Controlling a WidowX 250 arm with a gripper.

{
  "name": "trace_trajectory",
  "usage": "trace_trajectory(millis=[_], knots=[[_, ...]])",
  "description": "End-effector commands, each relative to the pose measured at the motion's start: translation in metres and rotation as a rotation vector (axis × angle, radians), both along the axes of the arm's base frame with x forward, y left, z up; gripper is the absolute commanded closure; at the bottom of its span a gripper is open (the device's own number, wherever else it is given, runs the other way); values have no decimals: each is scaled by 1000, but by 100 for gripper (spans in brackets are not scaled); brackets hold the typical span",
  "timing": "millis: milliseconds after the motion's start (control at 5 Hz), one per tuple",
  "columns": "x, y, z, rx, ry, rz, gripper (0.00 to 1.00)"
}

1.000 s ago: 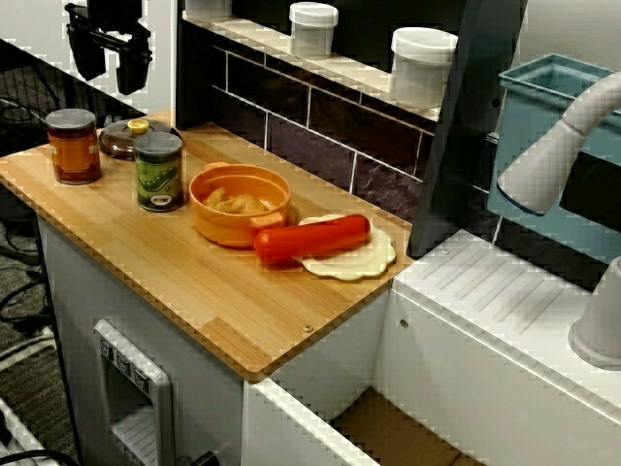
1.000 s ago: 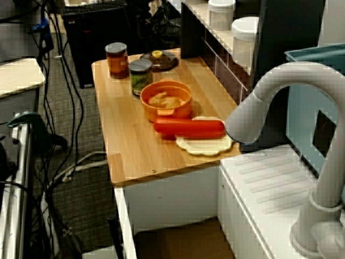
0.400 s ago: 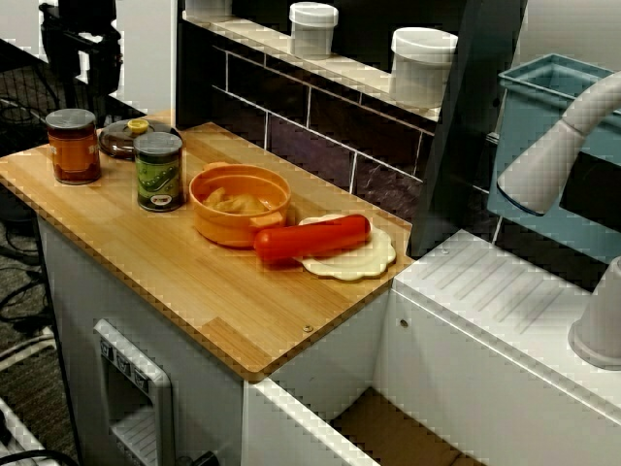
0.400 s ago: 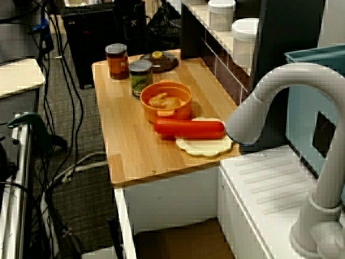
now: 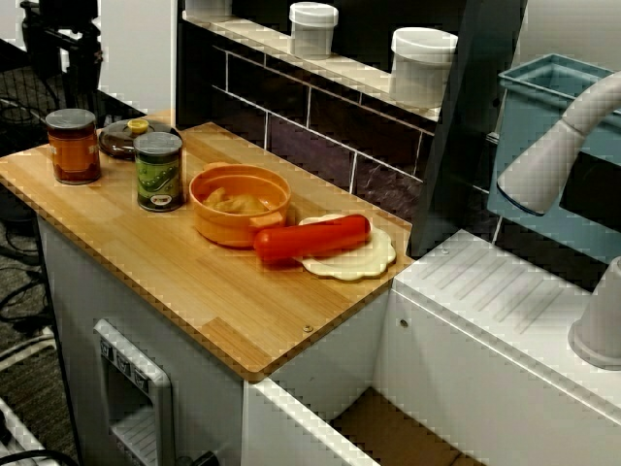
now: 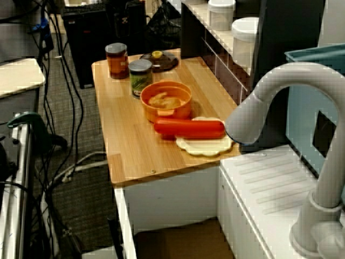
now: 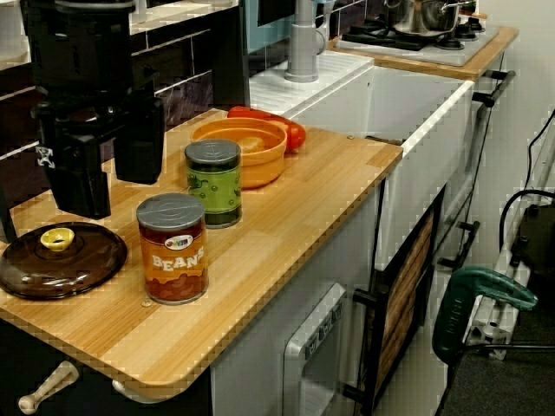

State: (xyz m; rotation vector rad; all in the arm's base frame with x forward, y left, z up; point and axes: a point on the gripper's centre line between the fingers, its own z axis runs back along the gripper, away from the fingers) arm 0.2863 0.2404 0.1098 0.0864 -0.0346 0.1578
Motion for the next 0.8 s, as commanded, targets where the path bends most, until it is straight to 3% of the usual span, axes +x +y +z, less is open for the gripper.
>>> trace_trajectory(millis=[0, 600], knots=[[-11, 13, 33, 69, -48, -16, 0], [-18, 22, 33, 63, -16, -27, 0]])
